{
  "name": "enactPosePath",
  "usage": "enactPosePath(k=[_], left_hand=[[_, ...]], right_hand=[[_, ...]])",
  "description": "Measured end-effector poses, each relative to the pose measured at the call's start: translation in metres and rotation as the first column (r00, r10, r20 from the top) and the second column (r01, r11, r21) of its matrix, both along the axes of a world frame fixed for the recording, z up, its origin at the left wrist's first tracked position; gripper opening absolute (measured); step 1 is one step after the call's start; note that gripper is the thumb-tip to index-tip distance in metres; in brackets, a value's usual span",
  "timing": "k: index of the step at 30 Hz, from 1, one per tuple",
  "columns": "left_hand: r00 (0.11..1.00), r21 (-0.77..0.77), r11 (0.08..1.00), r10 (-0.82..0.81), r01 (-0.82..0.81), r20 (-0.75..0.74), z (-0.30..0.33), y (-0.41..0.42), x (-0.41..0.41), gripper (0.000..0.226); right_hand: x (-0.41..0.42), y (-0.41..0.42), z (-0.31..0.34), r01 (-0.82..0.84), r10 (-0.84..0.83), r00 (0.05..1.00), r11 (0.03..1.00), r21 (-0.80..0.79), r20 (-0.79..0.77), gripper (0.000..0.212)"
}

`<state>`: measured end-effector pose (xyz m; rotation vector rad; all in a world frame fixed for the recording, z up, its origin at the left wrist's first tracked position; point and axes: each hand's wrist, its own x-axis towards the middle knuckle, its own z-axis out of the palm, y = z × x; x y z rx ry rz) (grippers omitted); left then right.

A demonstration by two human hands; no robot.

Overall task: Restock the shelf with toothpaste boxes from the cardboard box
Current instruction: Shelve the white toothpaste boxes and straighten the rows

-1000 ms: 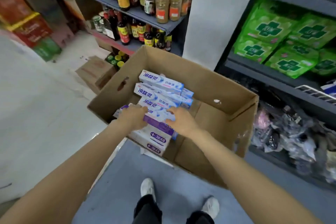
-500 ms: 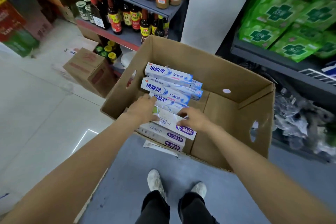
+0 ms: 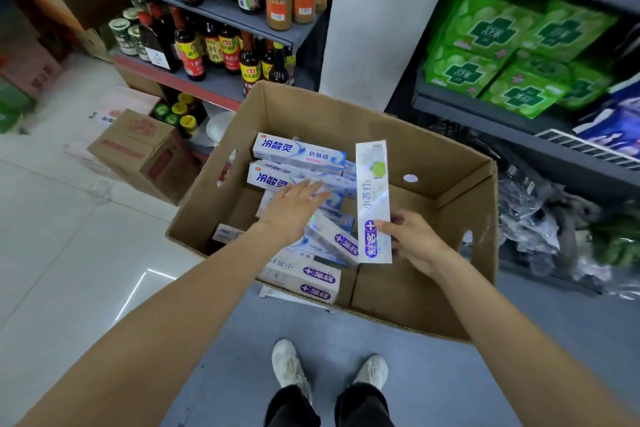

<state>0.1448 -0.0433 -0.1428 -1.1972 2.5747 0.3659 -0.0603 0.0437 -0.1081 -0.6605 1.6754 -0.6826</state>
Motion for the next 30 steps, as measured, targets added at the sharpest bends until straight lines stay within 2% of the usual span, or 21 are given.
enactPosePath(k=[2,5,8,11,13,16,18,20,21,23,26,30], left_hand=[[0.992,0.033,0.996,-0.087,0.084,0.092,-0.003,-0.004,-0.015,0.079],[0.980,0.097,0.993,-0.090,0.073,0.179,-0.006,-0.007,-0.028,0.056],[0.994,0.119,0.991,0.052,-0.063,0.091,0.003,-0.005,-0.033,0.050],[0.951,0.168,0.945,0.296,-0.279,-0.085,0.025,0.000,-0.047,0.052],[0.842,0.274,0.873,0.471,-0.403,-0.263,0.043,0.003,-0.067,0.047],[0.550,0.511,0.720,0.692,-0.470,-0.468,0.081,0.007,-0.108,0.039],[0.380,0.653,0.639,0.768,-0.406,-0.516,0.106,0.011,-0.140,0.035],[0.226,0.798,0.541,0.840,-0.266,-0.494,0.129,0.015,-0.175,0.029],[0.179,0.842,0.504,0.862,-0.193,-0.475,0.141,0.017,-0.193,0.025],[0.147,0.854,0.503,0.862,-0.135,-0.484,0.157,0.020,-0.231,0.022],[0.099,0.836,0.534,0.846,-0.131,-0.524,0.176,0.023,-0.287,0.027],[0.098,0.815,0.571,0.821,-0.104,-0.563,0.197,0.026,-0.354,0.031]], right_hand=[[-0.010,0.005,0.006,0.074,-0.073,0.990,0.997,-0.003,0.124,0.034],[-0.024,0.011,0.016,0.151,-0.138,0.936,0.988,-0.017,0.324,0.035],[-0.040,0.017,0.023,0.209,-0.159,0.859,0.977,-0.048,0.487,0.029],[-0.057,0.015,0.031,0.292,-0.229,0.812,0.956,-0.034,0.537,0.022],[-0.068,0.012,0.040,0.333,-0.250,0.779,0.942,-0.041,0.576,0.024],[-0.095,0.007,0.055,0.339,-0.250,0.786,0.939,-0.057,0.565,0.052],[-0.119,0.005,0.068,0.287,-0.197,0.811,0.954,-0.082,0.551,0.059],[-0.148,0.005,0.085,0.279,-0.167,0.803,0.954,-0.113,0.572,0.053],[-0.164,0.004,0.095,0.297,-0.168,0.789,0.946,-0.128,0.590,0.046],[-0.201,0.003,0.113,0.336,-0.165,0.765,0.927,-0.167,0.623,0.038],[-0.255,0.003,0.138,0.331,-0.123,0.790,0.911,-0.248,0.601,0.030],[-0.319,0.007,0.162,0.371,-0.140,0.790,0.884,-0.283,0.597,0.030]])
